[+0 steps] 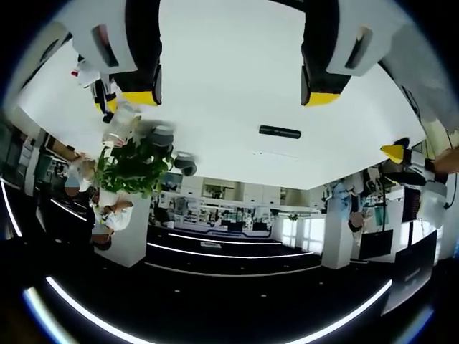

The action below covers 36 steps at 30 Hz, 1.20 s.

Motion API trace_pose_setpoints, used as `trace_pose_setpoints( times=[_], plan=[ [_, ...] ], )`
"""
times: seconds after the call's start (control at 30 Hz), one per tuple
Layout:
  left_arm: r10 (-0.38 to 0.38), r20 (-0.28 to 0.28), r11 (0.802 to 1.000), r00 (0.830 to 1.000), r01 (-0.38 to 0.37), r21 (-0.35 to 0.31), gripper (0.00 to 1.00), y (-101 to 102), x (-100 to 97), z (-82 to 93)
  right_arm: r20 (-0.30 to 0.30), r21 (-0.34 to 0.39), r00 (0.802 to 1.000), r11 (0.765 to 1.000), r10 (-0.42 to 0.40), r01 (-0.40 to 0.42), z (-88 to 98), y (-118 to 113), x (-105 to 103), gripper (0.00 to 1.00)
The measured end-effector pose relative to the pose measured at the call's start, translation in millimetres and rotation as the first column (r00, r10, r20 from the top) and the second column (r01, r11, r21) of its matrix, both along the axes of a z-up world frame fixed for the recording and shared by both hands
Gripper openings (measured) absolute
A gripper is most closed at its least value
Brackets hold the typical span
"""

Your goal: Press the specified remote control buttons in sequence, fully releasing each button before pressing the next.

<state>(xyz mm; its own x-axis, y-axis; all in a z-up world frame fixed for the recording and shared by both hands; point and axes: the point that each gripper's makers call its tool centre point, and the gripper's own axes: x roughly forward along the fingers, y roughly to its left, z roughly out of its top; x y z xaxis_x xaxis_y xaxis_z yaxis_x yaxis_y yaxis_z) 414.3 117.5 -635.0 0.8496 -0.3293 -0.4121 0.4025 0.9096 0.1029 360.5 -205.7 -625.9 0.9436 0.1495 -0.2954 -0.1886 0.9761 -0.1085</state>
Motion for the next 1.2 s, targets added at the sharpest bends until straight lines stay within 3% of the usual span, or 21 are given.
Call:
trace_pose_setpoints(
  times=[0.17,0.3,0.47,0.73,0.97,1.0,1.1,1.17,1.2],
  plan=[
    [-0.072,-0.007,0.997,0.997,0.072,0.02,0.91,-13,33.4,8.0,0.004,0.004,1.0,1.0,-0.009,0.009,0.7,-2,0,0.82],
    [-0.119,-0.03,0.992,0.992,0.12,0.037,0.82,-22,55.2,11.7,-0.001,0.001,1.0,1.0,-0.022,0.022,-0.6,-5,0,0.82],
    [-0.191,-0.075,0.98,0.979,0.194,0.041,0.81,-40,85.0,9.0,-0.012,-0.004,0.999,0.999,-0.036,0.036,-2.9,-8,1,0.81],
    [-0.275,-0.154,0.958,0.949,0.284,0.043,0.74,-58,116.0,-3.2,-0.034,-0.025,0.998,0.999,-0.046,0.045,-7.4,-9,1,0.81],
    [-0.355,-0.247,0.922,0.902,0.381,0.065,0.7,-70,138.5,-17.9,-0.043,-0.03,0.997,0.998,-0.061,0.06,-9.0,-12,0,0.79],
    [-0.375,-0.277,0.909,0.884,0.41,0.078,0.7,-71,141.2,-22.9,-0.043,-0.03,0.997,0.998,-0.063,0.061,-8.9,-12,0,0.79],
    [-0.404,-0.326,0.885,0.855,0.455,0.1,0.68,-73,151.1,-32.2,-0.044,-0.028,0.997,0.998,-0.066,0.064,-9.0,-13,0,0.78],
    [-0.427,-0.379,0.863,0.821,0.495,0.098,0.65,-76,155.1,-39.8,-0.048,-0.029,0.997,0.998,-0.065,0.064,-9.7,-13,0,0.77],
    [-0.432,-0.385,0.858,0.816,0.503,0.105,0.64,-77,158.9,-41.7,-0.05,-0.03,0.997,0.997,-0.066,0.064,-10.2,-13,0,0.77]
  ],
)
